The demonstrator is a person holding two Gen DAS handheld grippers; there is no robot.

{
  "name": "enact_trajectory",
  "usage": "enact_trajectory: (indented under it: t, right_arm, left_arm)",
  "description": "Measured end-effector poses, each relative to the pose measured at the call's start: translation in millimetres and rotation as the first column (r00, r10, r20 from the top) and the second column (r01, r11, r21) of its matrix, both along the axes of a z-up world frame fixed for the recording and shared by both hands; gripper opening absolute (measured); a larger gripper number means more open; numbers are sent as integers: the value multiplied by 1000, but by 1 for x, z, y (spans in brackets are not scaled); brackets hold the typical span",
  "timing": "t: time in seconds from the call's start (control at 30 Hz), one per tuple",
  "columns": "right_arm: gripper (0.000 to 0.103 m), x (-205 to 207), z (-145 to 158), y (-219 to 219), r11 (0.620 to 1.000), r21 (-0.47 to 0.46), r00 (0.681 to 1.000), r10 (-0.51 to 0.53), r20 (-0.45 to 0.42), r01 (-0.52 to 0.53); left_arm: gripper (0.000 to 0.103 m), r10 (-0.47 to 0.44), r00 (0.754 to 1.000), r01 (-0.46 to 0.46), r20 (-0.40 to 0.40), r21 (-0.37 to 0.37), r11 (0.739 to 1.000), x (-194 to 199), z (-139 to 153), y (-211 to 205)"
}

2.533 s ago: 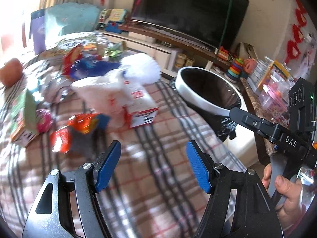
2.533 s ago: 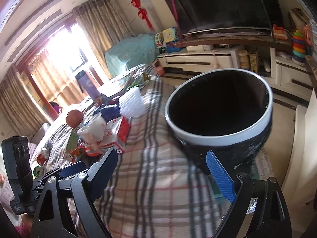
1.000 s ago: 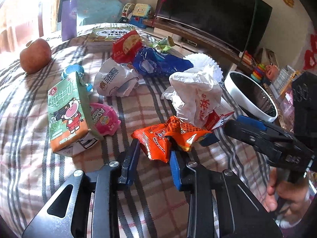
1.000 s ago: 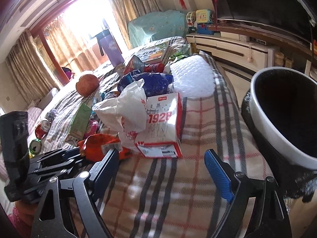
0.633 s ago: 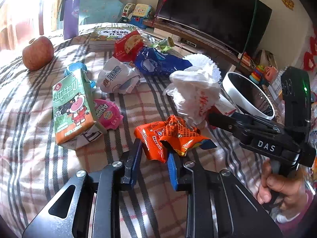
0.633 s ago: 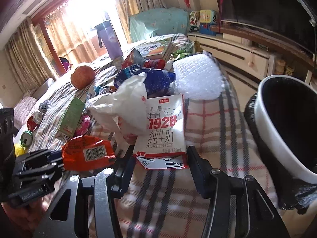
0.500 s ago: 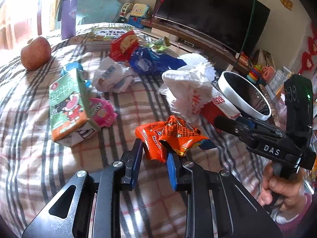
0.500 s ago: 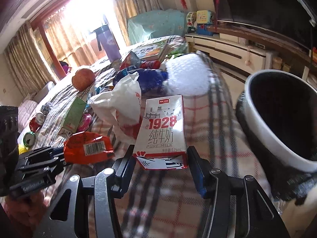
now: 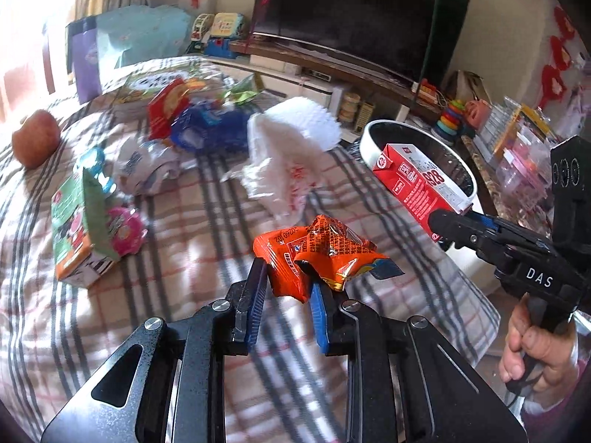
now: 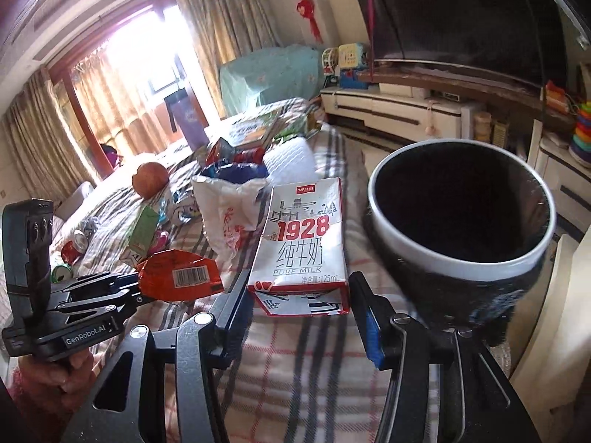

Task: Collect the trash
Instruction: 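Move both items over the bin and open both tools to release them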

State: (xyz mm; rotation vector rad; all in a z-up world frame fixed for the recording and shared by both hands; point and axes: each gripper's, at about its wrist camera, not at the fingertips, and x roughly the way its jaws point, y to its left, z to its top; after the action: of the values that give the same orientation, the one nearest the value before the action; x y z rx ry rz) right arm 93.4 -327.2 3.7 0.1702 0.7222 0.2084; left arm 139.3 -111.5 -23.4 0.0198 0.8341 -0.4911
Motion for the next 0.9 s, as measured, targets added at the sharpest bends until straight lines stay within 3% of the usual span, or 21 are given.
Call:
enact_trajectory:
  t: [0.9]
  right_arm:
    - [52,-20,20,-68,989,18,987,-150,59,149]
  left_arm:
    - [19,-160,986,159,46,18,987,2,24,-88]
